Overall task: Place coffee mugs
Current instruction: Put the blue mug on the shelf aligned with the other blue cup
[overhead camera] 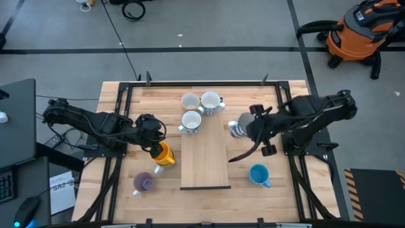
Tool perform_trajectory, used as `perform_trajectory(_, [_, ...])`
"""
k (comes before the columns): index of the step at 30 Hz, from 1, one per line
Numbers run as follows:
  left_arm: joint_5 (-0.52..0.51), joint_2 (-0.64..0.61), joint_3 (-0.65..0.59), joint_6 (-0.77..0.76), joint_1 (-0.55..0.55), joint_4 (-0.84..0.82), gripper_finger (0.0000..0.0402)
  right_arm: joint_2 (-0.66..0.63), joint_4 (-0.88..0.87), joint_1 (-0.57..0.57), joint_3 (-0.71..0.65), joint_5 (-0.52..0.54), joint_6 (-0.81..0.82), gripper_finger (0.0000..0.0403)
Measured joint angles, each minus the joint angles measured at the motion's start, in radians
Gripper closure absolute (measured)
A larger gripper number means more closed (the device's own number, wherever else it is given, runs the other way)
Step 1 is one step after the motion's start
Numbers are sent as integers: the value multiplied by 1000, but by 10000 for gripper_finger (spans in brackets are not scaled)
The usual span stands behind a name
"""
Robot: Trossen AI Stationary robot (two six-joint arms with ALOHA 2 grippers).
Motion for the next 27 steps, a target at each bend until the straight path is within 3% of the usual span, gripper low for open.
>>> perform_trajectory(10, [0, 0, 0, 0, 0, 0, 301, 172, -1, -66, 256, 22, -346, 372])
perform_trajectory(16, [0, 0, 0, 0, 0, 0, 301, 248, 0, -106, 279, 11, -490, 372])
perform_trajectory(27, [0, 0, 0, 0, 0, 0, 301, 341, 1, -186, 279, -66, -564, 371])
